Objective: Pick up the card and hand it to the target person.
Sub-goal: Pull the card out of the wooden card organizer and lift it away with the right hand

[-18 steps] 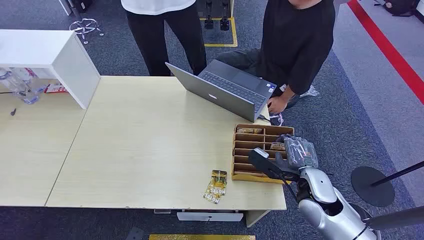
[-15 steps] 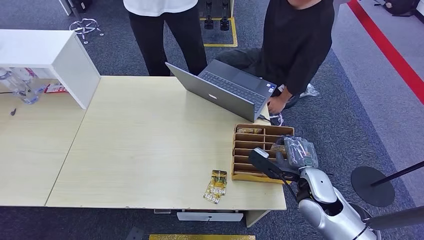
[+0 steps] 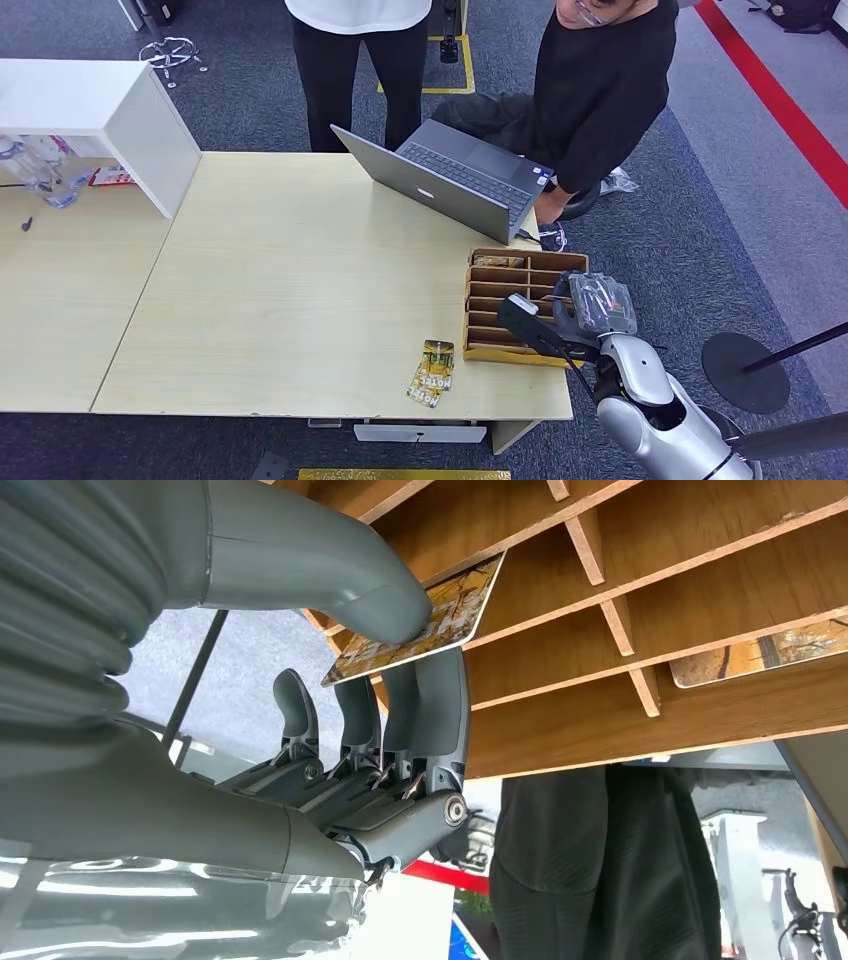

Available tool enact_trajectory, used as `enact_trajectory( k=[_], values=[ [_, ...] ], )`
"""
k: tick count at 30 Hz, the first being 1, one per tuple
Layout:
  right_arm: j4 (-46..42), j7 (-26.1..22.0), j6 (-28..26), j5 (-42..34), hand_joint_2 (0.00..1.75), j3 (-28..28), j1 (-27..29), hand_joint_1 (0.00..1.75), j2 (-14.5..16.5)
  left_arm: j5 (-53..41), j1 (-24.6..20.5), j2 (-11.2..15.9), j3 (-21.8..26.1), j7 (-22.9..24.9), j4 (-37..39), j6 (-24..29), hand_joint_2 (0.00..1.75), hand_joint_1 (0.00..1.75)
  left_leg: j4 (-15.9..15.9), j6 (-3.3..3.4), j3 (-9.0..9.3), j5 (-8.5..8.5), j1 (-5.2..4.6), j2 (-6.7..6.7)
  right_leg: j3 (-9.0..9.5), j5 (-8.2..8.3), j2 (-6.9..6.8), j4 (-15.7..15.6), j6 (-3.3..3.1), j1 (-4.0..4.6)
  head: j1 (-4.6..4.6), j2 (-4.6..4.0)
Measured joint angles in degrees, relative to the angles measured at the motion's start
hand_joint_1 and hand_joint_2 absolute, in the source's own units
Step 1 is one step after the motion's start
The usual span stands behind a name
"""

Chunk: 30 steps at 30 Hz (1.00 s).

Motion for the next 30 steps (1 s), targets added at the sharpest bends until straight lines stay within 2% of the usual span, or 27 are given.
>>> enact_trajectory(
  k=[9, 11, 21, 30],
  values=[
    [0.44, -0.47, -0.42, 1.07, 1.75, 0.04, -0.16, 1.52, 0.04, -0.15, -0.02, -0.31, 0.0, 0.12, 0.0, 0.0, 0.0, 0.0, 0.0, 0.0, 0.0, 0.0, 0.0, 0.0, 0.01, 0.0, 0.0, 0.0, 0.0, 0.0, 0.01, 0.0],
    [0.44, -0.5, -0.68, 1.59, 1.75, 0.04, -0.24, 1.54, 0.06, -0.17, -0.02, -0.33, 0.0, 0.1, 0.0, 0.0, 0.0, 0.0, 0.0, 0.0, 0.0, 0.0, 0.0, 0.0, 0.0, 0.0, 0.0, 0.0, 0.0, 0.0, 0.0, 0.0],
    [-0.98, -0.14, -0.62, 4.59, 1.75, 0.04, -0.31, 1.54, 0.15, -0.17, -0.02, -0.34, 0.0, -0.01, 0.0, 0.0, 0.0, 0.0, 0.0, 0.0, 0.0, 0.0, 0.0, 0.0, 0.0, 0.0, 0.0, 0.0, 0.0, 0.0, -0.01, 0.0],
    [-4.33, 0.15, -0.06, 7.14, 1.75, -0.02, -0.33, 1.45, 0.05, -0.18, -0.01, -0.33, 0.01, -0.17, 0.0, 0.05, 0.0, 0.0, 0.0, 0.0, 0.0, 0.0, 0.0, 0.0, 0.0, 0.0, 0.0, 0.0, 0.0, 0.0, 0.0, 0.0]
  ],
)
